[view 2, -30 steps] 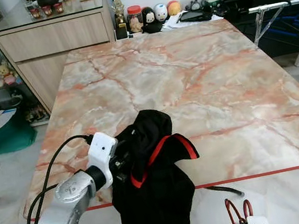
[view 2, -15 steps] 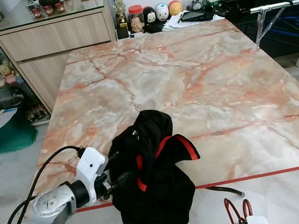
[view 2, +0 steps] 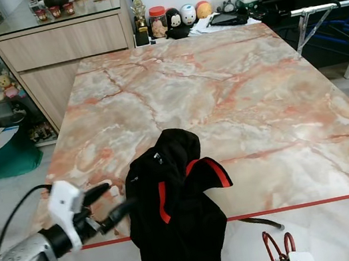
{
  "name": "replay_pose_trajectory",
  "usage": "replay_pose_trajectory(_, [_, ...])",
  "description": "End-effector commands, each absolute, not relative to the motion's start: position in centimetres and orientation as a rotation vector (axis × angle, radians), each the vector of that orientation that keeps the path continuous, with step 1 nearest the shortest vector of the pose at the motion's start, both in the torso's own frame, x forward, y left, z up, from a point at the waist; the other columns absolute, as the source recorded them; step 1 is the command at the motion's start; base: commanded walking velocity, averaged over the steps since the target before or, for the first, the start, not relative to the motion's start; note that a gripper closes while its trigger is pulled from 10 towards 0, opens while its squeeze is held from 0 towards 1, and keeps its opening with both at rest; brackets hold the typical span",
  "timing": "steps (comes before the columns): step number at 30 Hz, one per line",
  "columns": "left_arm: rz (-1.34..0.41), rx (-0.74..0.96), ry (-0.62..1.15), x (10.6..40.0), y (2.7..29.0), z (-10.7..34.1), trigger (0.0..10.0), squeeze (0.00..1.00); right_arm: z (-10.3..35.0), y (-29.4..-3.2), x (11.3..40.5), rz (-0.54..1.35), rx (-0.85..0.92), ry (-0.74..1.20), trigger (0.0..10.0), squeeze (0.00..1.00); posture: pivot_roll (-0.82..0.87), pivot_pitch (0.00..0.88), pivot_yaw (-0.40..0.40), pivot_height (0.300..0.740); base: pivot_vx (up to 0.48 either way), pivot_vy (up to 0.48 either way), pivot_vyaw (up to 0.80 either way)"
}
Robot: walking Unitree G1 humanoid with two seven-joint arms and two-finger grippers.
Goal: Hang hanger
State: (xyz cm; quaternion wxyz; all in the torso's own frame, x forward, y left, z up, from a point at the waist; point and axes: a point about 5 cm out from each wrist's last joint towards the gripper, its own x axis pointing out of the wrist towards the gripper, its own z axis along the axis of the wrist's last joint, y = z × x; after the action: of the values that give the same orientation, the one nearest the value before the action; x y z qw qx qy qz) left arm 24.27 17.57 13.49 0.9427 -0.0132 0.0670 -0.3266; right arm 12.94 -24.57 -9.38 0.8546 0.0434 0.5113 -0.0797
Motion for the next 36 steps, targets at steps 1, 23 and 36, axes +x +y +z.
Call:
replay_pose_trajectory(1, [-0.608, -0.052, 0.08, 24.7, 18.1, 14.4, 10.0, 0.0, -9.3, -24.8, 13.0, -0.169, 0.084, 1.077, 10.0, 0.0, 0.04, 0.0, -0.015, 0.74, 0.0, 0.0, 0.0])
replay_pose_trajectory(23, [-0.218, -0.114, -0.103, 27.2, 15.7, 14.2, 10.0, 0.0, -9.3, -24.9, 12.9, -0.169, 0.075, 1.078, 10.0, 0.0, 0.02, 0.0, -0.014, 0.74, 0.0, -0.066, 0.0])
replay_pose_trajectory(36, [-0.238, -0.091, -0.12, 27.5, 14.6, 14.2, 10.0, 0.0, -9.4, -25.0, 12.6, -0.166, 0.062, 1.087, 10.0, 0.0, 0.0, 0.0, -0.012, 0.74, 0.0, -0.309, 0.0])
